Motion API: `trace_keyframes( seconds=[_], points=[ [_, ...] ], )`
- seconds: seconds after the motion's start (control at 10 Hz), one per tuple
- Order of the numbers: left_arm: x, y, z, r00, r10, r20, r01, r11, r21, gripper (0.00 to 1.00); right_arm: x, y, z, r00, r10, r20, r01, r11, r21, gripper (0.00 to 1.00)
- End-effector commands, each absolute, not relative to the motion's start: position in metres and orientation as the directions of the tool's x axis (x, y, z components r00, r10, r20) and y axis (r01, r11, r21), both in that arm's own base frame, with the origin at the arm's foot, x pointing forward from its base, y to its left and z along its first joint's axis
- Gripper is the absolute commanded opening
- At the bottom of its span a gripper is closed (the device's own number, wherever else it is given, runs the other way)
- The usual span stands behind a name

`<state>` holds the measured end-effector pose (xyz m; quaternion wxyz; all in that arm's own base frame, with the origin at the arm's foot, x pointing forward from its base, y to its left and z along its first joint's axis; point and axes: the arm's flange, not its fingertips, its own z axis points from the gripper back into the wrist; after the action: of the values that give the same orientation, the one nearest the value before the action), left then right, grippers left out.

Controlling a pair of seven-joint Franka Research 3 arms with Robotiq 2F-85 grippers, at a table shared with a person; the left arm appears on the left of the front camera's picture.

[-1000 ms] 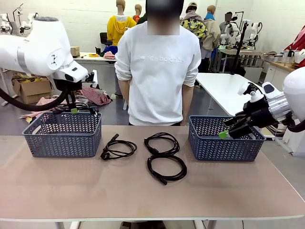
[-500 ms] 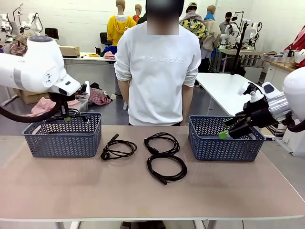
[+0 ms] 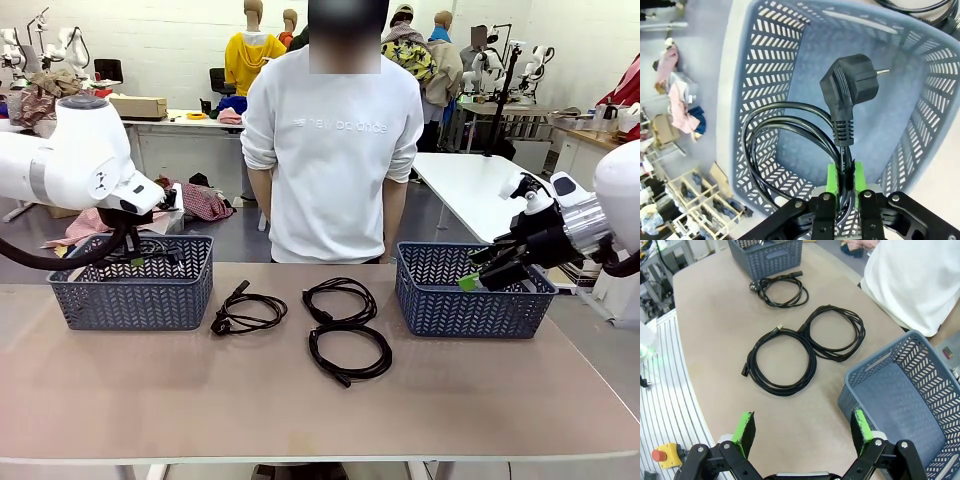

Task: Organize the cables according to human instructions.
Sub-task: Pick up a bundle of cables and place it in the basket indicated by the human.

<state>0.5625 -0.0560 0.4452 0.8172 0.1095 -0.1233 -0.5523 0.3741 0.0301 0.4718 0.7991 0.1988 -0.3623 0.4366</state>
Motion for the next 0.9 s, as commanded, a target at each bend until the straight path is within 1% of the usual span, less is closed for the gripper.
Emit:
trace_keyframes(
  seconds=[0.0,0.1,0.2,0.3,0.4,0.5,0.6,0.7,0.8],
  points=[
    [0.563,-0.049,0.443,0.367,-0.926,0.095,0.865,0.377,0.332,0.15,0.378,0.030,0.472,0.328,0.555,0.764,-0.853,0.522,-0.013,1.00],
    [0.564,-0.048,0.442,0.368,-0.925,0.097,0.866,0.379,0.327,0.34,0.378,0.030,0.472,0.328,0.555,0.764,-0.853,0.522,-0.013,1.00],
    [0.565,-0.047,0.440,0.371,-0.923,0.097,0.869,0.382,0.314,0.34,0.378,0.030,0.472,0.328,0.555,0.764,-0.853,0.522,-0.013,1.00],
    [0.565,-0.047,0.441,0.374,-0.922,0.098,0.869,0.385,0.309,0.54,0.378,0.030,0.472,0.328,0.555,0.764,-0.853,0.522,-0.013,1.00],
    [0.565,-0.047,0.443,0.378,-0.921,0.096,0.869,0.389,0.306,0.38,0.378,0.030,0.472,0.328,0.555,0.764,-0.853,0.522,-0.013,1.00],
    [0.565,-0.046,0.445,0.380,-0.920,0.098,0.870,0.392,0.299,0.73,0.378,0.030,0.472,0.328,0.555,0.764,-0.853,0.522,-0.013,1.00],
    [0.565,-0.046,0.449,0.382,-0.919,0.094,0.874,0.393,0.287,0.58,0.378,0.030,0.472,0.328,0.555,0.764,-0.853,0.522,-0.013,1.00],
    [0.565,-0.046,0.453,0.384,-0.919,0.085,0.880,0.393,0.267,0.93,0.378,0.030,0.472,0.328,0.555,0.764,-0.853,0.522,-0.013,1.00],
    [0.566,-0.045,0.457,0.391,-0.916,0.091,0.885,0.402,0.234,0.78,0.378,0.030,0.472,0.328,0.555,0.764,-0.853,0.522,-0.013,1.00]
  ],
)
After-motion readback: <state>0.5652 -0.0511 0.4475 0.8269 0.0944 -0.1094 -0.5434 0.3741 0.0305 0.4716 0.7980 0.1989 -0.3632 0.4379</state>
